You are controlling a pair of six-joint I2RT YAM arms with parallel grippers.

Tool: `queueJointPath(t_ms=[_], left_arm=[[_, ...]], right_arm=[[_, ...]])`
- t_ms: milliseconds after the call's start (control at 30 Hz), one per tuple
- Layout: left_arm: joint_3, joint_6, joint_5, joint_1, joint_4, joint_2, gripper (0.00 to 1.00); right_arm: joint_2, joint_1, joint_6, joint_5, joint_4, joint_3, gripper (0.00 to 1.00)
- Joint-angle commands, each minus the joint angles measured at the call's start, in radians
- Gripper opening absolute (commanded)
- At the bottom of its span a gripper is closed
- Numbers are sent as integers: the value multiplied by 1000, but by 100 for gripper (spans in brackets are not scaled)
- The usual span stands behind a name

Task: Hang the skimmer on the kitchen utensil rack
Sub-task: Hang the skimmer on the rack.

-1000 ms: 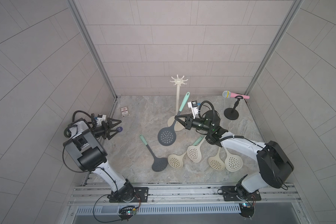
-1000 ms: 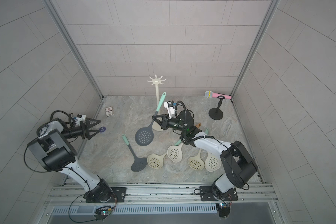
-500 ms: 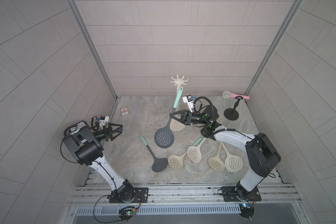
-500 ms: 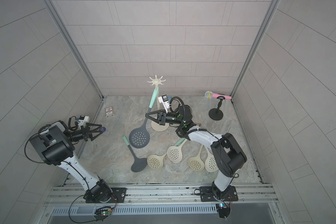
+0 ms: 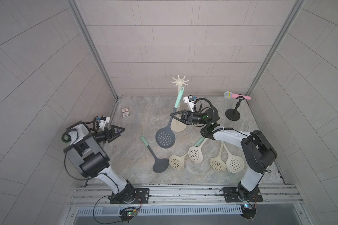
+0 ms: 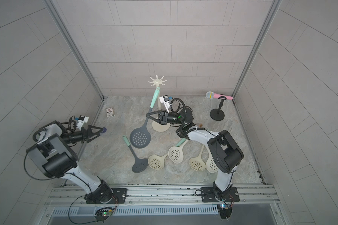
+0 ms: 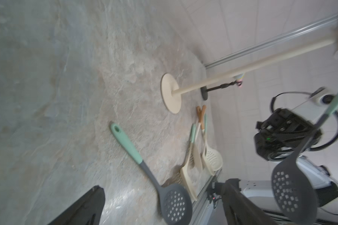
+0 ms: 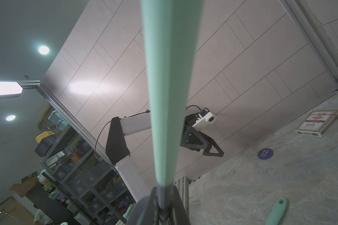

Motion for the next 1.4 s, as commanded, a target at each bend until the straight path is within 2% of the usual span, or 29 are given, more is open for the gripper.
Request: queueJointPath(t_ms=[0,67,200,500,667,1367], left_arm=[[-131,-318,-255,-28,450,-191,100],[-172,-395,-300,-30,533,-253,100],[-148,-447,-391,-51,552,-253,100],[-162,-477,-502,-67,616,-268,100],[-184,-482,-512,-75,634,-281,100],[-212,-506,-519,-100,654,-267,100]], right_arm=[[-37,-1,22,-16,62,5,0],[-33,0,22,-21,59,8,0],[-28,-1,26,-30,57,14,0],[0,-18,65,-40,107,27,0],[53,-39,150,-36,204,46,0],[58,-26,127,-62,203,62,0]])
